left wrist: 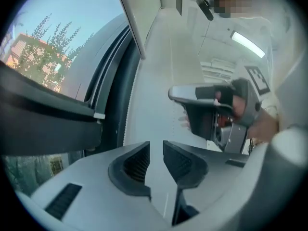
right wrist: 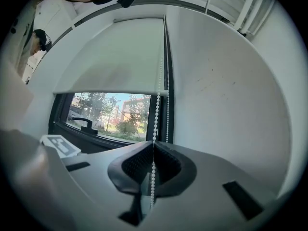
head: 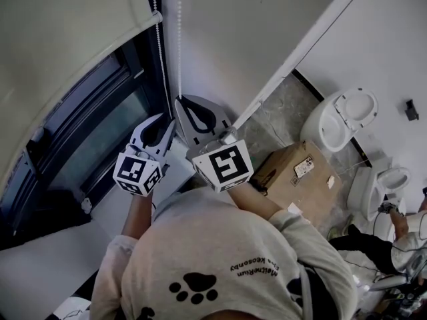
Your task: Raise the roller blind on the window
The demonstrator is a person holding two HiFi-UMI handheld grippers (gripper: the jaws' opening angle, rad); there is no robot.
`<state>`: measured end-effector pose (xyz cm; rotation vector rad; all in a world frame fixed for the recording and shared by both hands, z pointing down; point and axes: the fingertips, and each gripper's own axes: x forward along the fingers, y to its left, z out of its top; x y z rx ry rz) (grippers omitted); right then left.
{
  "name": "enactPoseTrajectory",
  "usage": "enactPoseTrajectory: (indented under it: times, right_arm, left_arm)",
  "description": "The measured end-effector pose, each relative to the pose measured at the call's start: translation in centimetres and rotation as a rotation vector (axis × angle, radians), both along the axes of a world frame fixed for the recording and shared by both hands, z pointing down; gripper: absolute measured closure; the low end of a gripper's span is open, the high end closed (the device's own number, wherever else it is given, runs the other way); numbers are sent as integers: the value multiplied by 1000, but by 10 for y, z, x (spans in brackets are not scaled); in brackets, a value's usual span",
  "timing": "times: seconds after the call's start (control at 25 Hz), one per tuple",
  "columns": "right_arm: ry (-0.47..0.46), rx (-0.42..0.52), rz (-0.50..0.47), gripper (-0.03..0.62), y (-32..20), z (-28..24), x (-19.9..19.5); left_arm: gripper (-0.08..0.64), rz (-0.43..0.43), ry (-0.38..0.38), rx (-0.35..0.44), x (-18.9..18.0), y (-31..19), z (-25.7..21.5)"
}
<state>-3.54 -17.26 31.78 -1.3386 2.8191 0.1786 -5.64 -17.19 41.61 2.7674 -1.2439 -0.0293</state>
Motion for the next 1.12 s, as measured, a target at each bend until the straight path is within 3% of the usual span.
enactPoseTrajectory:
  times: [0.24,0.6,0.8,1.12]
  right_arm:
    - [0,-7,-3,580,-4,1,1]
    - [0,4,-17,580,-5,-1,-2]
    - [7,6,-30,580,-5,-2,-5]
    - [15,7,-40,580,0,1,-10]
  left_arm:
    - [476,-2,51,70,-13,-3,-78]
    - [485,91,87,149,-1,3,-175]
    - [485,119,28,232,11,1,-217]
    - [486,149,-5,280,23,-1,-247]
